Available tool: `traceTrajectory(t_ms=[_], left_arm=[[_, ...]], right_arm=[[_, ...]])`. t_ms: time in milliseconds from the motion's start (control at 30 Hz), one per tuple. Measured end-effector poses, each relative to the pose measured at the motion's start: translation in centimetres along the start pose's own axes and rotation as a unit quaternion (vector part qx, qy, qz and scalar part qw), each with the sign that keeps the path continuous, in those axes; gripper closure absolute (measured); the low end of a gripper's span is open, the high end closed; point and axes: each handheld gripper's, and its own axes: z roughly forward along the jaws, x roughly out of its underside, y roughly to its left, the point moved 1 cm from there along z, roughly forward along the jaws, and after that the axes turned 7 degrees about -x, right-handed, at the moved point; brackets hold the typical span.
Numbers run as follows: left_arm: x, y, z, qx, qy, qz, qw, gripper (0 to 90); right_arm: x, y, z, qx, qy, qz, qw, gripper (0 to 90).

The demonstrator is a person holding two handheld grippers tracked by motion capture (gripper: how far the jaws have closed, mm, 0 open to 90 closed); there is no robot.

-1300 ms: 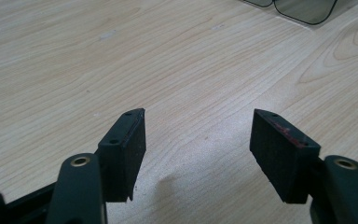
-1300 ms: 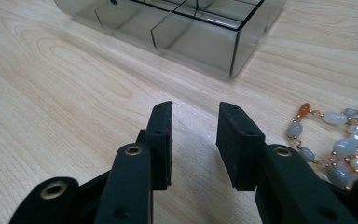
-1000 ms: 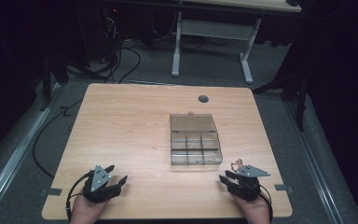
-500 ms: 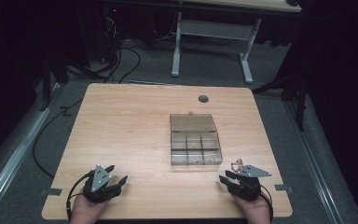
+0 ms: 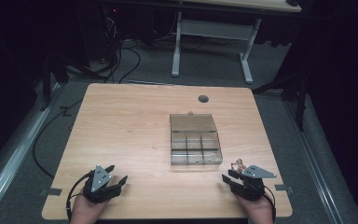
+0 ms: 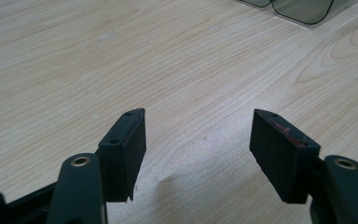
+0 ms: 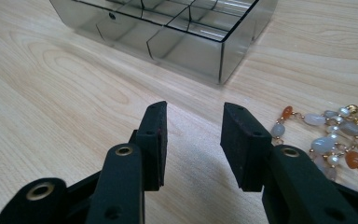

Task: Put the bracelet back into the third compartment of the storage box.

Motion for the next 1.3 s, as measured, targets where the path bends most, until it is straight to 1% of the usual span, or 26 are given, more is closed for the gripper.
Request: traceTrajectory(t_ms=[67, 200, 300, 333, 367, 433, 467, 533, 567, 633, 667, 733, 767, 800, 833, 933, 1133, 1167, 1200, 1233, 1267, 1300], left_arm=[[0.0, 0.0, 0.0, 0.0, 0.002, 0.0, 1.0, 36.7], [0.0, 0.0, 0.0, -0.002, 0.003, -0.001, 1.0, 36.7], [0.0, 0.0, 0.0, 0.0, 0.001, 0.001, 1.0, 36.8], [0.0, 0.0, 0.0, 0.0, 0.001, 0.001, 1.0, 36.8], [0.0, 0.0, 0.0, 0.001, -0.001, 0.001, 1.0, 36.9], [0.0, 0.0, -0.1, 0.002, -0.001, 0.001, 1.0, 37.0], [0.0, 0.0, -0.1, 0.002, -0.001, 0.001, 1.0, 37.0], [0.0, 0.1, -0.1, 0.006, -0.004, -0.001, 1.0, 37.0], [0.0, 0.1, -0.1, 0.009, -0.005, -0.002, 0.9999, 37.1], [0.0, 0.1, -0.1, 0.01, -0.006, -0.002, 0.9999, 37.0], [0.1, 0.1, -0.1, 0.012, -0.006, -0.001, 0.9999, 37.1], [0.1, 0.1, -0.1, 0.012, -0.006, -0.001, 0.9999, 37.1], [0.1, 0.1, -0.1, 0.013, -0.006, -0.002, 0.9999, 37.1], [0.1, 0.1, -0.1, 0.013, -0.006, -0.002, 0.9999, 37.1], [0.1, 0.1, -0.1, 0.014, -0.006, -0.002, 0.9999, 37.1], [0.1, 0.1, -0.1, 0.014, -0.007, -0.002, 0.9999, 37.1], [0.1, 0.1, -0.1, 0.015, -0.007, -0.002, 0.9999, 37.2], [0.1, 0.1, -0.1, 0.015, -0.007, -0.002, 0.9999, 37.2], [0.1, 0.1, -0.1, 0.014, -0.007, -0.003, 0.9999, 37.2], [0.1, 0.1, -0.1, 0.015, -0.006, -0.003, 0.9999, 37.2], [0.1, 0.1, -0.1, 0.014, -0.006, -0.003, 0.9999, 37.2], [0.1, 0.1, -0.1, 0.014, -0.006, -0.002, 0.9999, 37.2]], right_arm=[[0.0, -0.1, -0.2, -0.003, -0.004, 0.006, 1.0, 61.2], [0.1, -0.3, -0.5, -0.003, -0.003, 0.007, 1.0, 60.5], [-0.1, -0.3, -0.8, 0.006, -0.003, 0.003, 1.0, 60.3], [-0.1, -0.3, -0.8, 0.006, -0.003, 0.003, 1.0, 60.3], [-0.3, -0.2, -0.8, 0.023, 0.008, -0.007, 0.9997, 61.8], [-0.6, -0.2, -0.7, 0.029, 0.026, -0.016, 0.9991, 63.9], [-0.6, -0.2, -0.7, 0.029, 0.026, -0.016, 0.9991, 63.9], [-0.8, 0.0, -0.5, 0.04, 0.042, -0.028, 0.9979, 63.8], [-1.1, 0.2, -0.4, 0.04, 0.052, -0.028, 0.9975, 62.8], [-1.2, 0.2, -0.3, 0.042, 0.055, -0.026, 0.9973, 62.8], [-1.5, 0.1, -0.1, 0.043, 0.069, -0.023, 0.9964, 62.8], [-1.5, 0.0, 0.0, 0.045, 0.081, -0.016, 0.9956, 63.2], [-1.6, -0.1, 0.1, 0.047, 0.087, -0.017, 0.995, 63.5], [-1.6, -0.1, 0.1, 0.047, 0.087, -0.017, 0.995, 63.5], [-1.6, -0.2, 0.2, 0.052, 0.101, -0.016, 0.9934, 64.0], [-1.6, -0.4, 0.2, 0.054, 0.115, -0.005, 0.9918, 62.6], [-1.8, -0.6, 0.0, 0.059, 0.148, -0.006, 0.9872, 60.0], [-1.8, -0.6, 0.0, 0.059, 0.148, -0.006, 0.9872, 60.0], [-1.9, -0.6, -0.1, 0.06, 0.155, -0.006, 0.9862, 59.5], [-2.0, -0.6, -0.2, 0.059, 0.169, -0.006, 0.9839, 58.5], [-2.0, -0.6, -0.2, 0.059, 0.169, -0.006, 0.9839, 58.5], [-2.1, -0.7, -0.3, 0.059, 0.18, -0.007, 0.9818, 57.5]])
